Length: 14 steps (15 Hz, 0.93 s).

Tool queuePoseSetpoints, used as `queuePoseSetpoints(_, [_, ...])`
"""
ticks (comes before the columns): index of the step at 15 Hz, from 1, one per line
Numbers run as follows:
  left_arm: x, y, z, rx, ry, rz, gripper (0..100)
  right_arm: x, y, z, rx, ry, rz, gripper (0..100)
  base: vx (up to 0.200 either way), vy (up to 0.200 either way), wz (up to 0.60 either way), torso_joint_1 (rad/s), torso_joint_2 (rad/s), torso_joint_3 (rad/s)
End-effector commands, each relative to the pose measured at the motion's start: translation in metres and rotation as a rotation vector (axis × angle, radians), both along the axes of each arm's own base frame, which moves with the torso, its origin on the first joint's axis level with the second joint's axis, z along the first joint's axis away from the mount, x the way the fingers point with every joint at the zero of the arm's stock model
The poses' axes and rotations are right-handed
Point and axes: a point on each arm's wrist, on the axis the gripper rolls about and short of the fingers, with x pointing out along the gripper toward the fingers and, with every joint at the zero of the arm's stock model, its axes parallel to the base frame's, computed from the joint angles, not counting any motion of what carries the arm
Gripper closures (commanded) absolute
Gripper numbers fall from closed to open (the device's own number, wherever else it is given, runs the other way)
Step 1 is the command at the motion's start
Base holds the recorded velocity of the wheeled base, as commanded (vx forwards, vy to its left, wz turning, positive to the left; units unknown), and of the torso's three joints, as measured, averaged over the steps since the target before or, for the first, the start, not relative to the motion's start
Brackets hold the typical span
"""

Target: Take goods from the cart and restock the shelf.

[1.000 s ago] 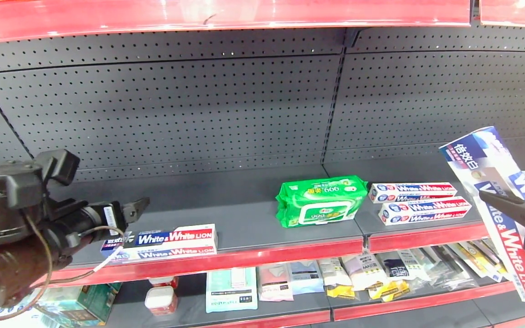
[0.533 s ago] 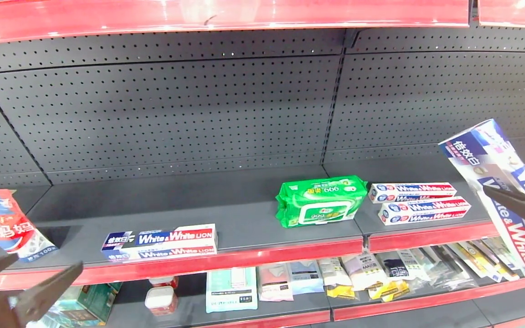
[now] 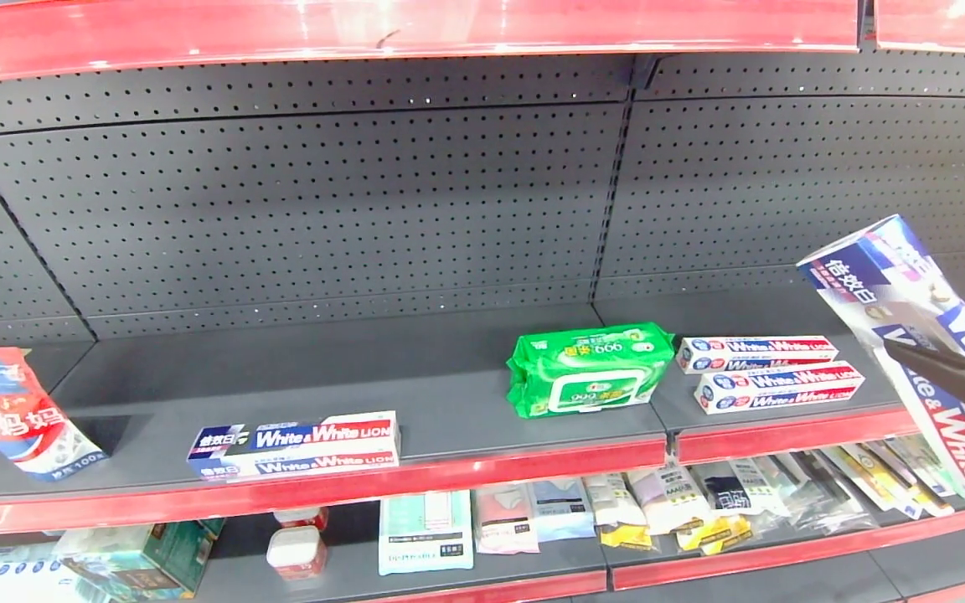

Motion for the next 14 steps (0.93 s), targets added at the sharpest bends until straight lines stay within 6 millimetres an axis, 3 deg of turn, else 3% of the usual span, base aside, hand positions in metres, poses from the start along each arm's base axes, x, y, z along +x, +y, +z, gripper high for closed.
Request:
queuePoseSetpoints(1, [-0.012,0.004,-0.009,-0.026,-0.08,0.0,0,0.002,0.0,0.001,0.001,0.0,0.002,100,0.0,0.0,0.0,0.0,0.0,0.0])
queuePoseSetpoints(7, [-0.012,0.004,-0.018,-0.022,-0.082,0.008,0,0.002,0.001,0.0,-0.003,0.003,0.002,100,0.0,0.0,0.0,0.0,0.0,0.0])
queuePoseSetpoints(14, [-0.013,0.004,-0.027,-0.022,-0.085,0.014,0,0.002,0.001,-0.002,-0.005,0.012,0.003,100,0.0,0.0,0.6,0.007,0.0,0.004])
